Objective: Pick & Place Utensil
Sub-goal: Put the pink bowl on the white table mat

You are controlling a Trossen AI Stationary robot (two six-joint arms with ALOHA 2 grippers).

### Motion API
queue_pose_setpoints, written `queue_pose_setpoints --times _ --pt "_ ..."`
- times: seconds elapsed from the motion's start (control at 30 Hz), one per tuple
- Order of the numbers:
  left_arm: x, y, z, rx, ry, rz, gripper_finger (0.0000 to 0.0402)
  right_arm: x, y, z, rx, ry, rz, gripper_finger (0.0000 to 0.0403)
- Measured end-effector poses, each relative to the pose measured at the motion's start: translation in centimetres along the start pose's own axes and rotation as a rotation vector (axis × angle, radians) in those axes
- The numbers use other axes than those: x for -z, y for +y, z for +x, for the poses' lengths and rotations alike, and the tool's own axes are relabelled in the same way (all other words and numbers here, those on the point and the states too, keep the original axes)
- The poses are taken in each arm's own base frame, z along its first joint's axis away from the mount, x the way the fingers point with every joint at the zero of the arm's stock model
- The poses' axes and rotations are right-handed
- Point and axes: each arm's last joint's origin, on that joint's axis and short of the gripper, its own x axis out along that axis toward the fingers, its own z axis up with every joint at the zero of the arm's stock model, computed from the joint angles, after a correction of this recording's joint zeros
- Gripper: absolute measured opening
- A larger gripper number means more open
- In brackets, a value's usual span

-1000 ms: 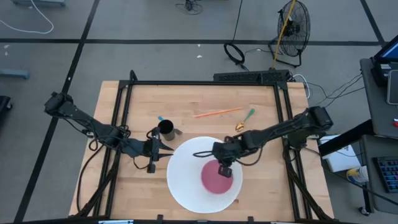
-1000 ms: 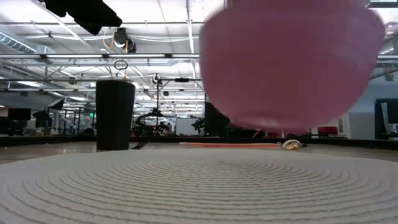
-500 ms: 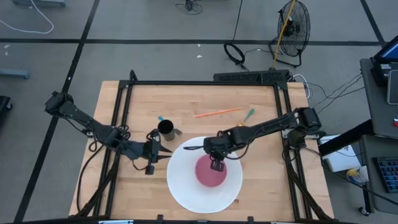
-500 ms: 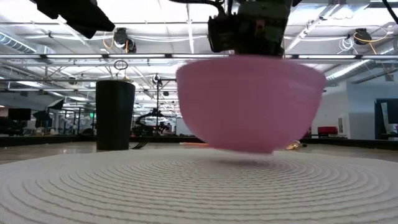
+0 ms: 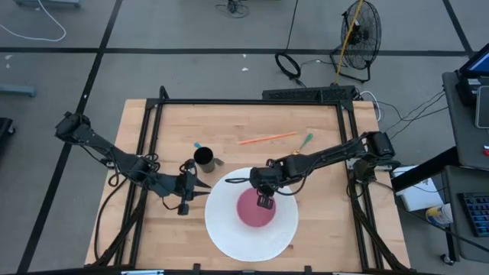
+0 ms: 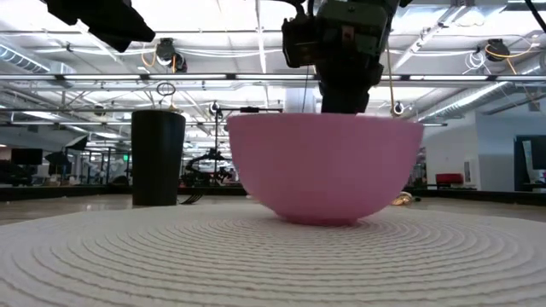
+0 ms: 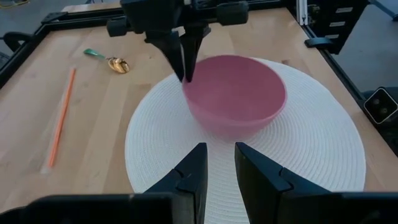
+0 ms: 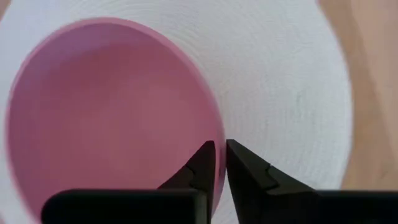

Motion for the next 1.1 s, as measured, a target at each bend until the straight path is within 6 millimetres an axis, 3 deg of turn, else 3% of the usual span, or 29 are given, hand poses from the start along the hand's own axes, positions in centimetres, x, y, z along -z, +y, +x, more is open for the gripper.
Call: queue_pose_setpoints --times 0.33,0.47,0.63,0.77,0.97,1.1 --pt "0.0 0.0 0.0 0.000 0.000 -0.006 0.0088 0.0 -0.1 0.0 0.021 -0.010 -0.015 0.0089" --pt "0.0 0.0 0.0 0.001 -0.001 -0.037 0.0088 0.0 -0.1 -1.2 0.030 -0.037 -0.063 0.0111" --pt "0.0 -0.2 0.7 0.019 0.003 -0.078 0.0088 0.1 -0.2 -5.0 0.093 -0.146 -0.138 0.0134" --pt "0.0 -0.8 3.0 0.090 -0.010 -0.141 0.0088 1.3 0.1 -9.1 0.178 -0.242 -0.178 0.0138" --pt "0.6 -0.2 7.4 0.105 0.066 -0.344 0.0088 4.3 0.6 -14.6 0.270 -0.393 -0.178 0.0133" --pt "-0.2 0.0 9.4 0.079 0.111 -0.389 0.0088 6.9 0.7 -16.7 0.257 -0.469 -0.194 0.0131"
